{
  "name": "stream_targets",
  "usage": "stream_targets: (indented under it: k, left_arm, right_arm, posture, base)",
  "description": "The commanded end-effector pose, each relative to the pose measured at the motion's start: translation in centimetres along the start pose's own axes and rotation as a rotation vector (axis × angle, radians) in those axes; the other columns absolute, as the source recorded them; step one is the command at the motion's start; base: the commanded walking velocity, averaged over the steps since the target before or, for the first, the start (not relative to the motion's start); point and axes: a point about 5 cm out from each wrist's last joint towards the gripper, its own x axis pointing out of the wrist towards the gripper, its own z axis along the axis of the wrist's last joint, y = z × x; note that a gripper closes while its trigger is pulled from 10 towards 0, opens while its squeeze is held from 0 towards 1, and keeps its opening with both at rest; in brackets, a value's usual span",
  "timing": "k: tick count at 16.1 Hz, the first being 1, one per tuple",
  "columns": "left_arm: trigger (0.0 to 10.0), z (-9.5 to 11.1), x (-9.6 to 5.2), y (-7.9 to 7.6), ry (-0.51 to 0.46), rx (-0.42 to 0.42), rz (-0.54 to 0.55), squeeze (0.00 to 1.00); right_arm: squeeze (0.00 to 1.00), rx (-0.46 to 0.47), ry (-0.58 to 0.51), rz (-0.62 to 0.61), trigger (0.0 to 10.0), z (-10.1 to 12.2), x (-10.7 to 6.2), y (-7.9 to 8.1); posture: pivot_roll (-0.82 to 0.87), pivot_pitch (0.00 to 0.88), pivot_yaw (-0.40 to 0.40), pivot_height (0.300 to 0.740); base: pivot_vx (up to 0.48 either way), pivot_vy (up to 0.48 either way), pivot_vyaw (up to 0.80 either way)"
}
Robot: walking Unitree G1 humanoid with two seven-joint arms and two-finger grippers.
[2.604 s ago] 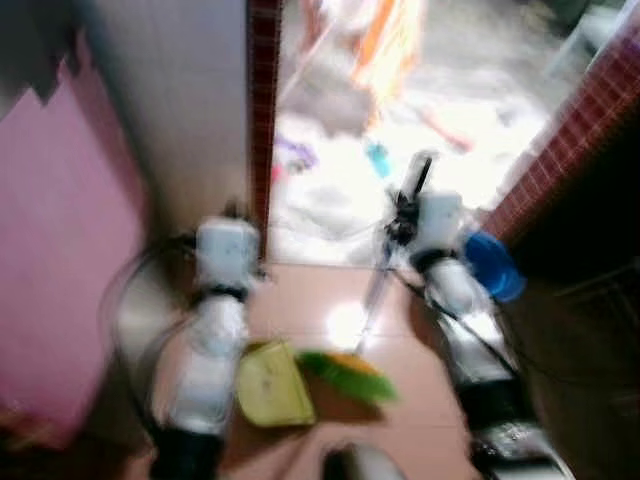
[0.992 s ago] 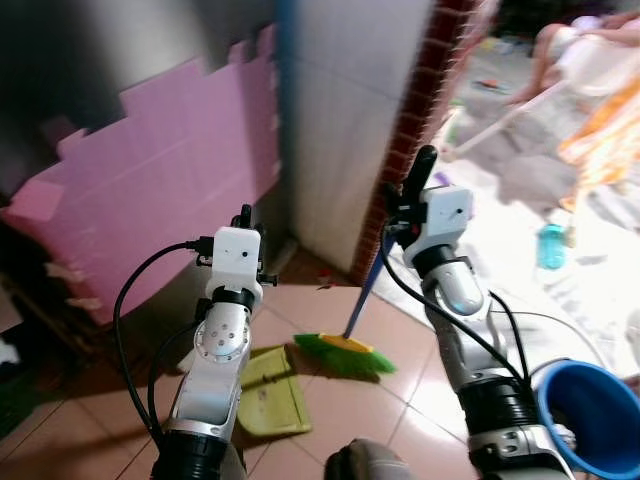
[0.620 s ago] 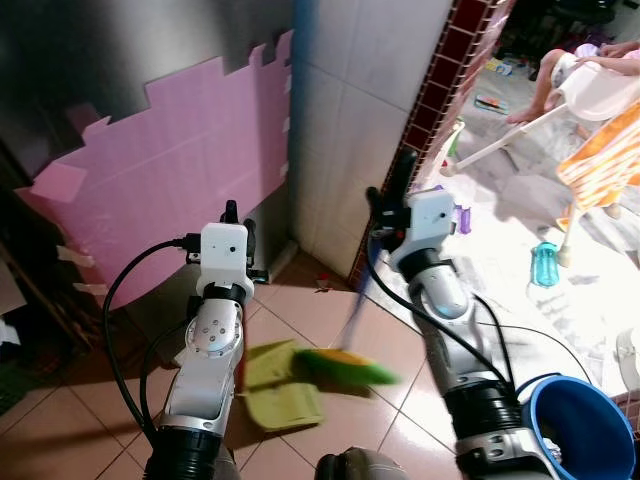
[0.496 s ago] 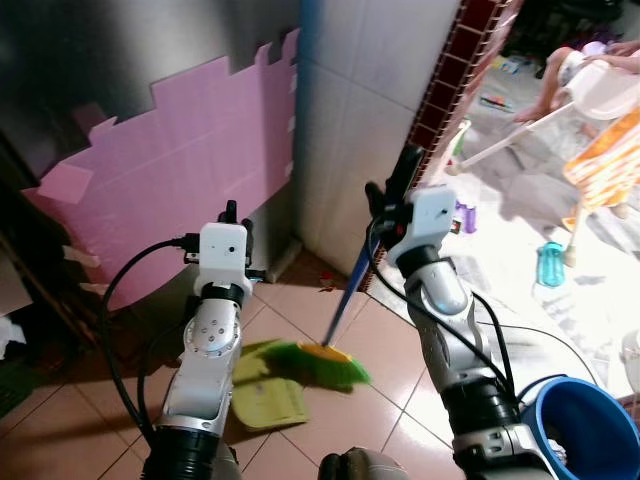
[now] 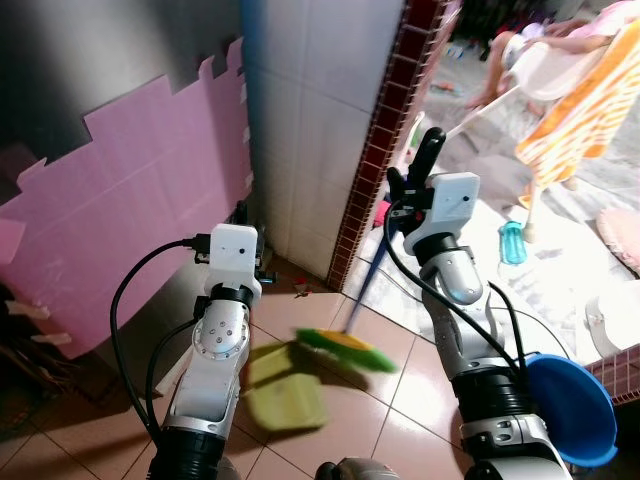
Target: Sweep floor
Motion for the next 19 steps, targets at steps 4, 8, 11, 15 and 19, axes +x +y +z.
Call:
stream_targets:
  k: [4,8,11,15,19]
  left_arm:
    - [10.0,1.1,0.2,-0.1,-0.057,-0.001,0.005,0.0]
    - [10.0,1.1,0.2,-0.1,-0.053,0.002,0.002,0.0]
    - [10.0,0.9,0.2,-0.2,-0.038,-0.009,0.006,0.0]
    - [10.0,0.6,0.2,-0.4,-0.027,0.001,0.013,0.0]
    - [10.0,0.2,0.2,-0.5,-0.013,0.017,0.063,0.0]
  right_arm:
    - [0.0,0.02,-0.046,0.002,10.0,1.0,0.5,0.3]
    - [0.0,0.02,-0.046,0.007,10.0,1.0,0.6,0.3]
    - [0.0,0.02,-0.047,0.005,10.0,1.0,0.6,0.3]
    - [0.0,0.017,-0.054,-0.003,10.0,1.2,0.7,0.0]
    - [0.0,0.058,-0.064,0.003,10.0,3.0,1.3,-0.4]
  posture:
    - [-0.05,0.057,-0.084,0.74]
    - [-0.05,0.058,-0.085,0.74]
    - [-0.05,0.058,-0.085,0.74]
    - [-0.04,0.064,-0.082,0.74]
    - [-0.05,0.093,-0.11,0.74]
  base:
    - [0.416,0.0,0.0]
    - [0.437,0.0,0.0]
    - [0.287,0.0,0.0]
    - [0.0,0.0,0.0]
    - [0.0,0.0,0.0]
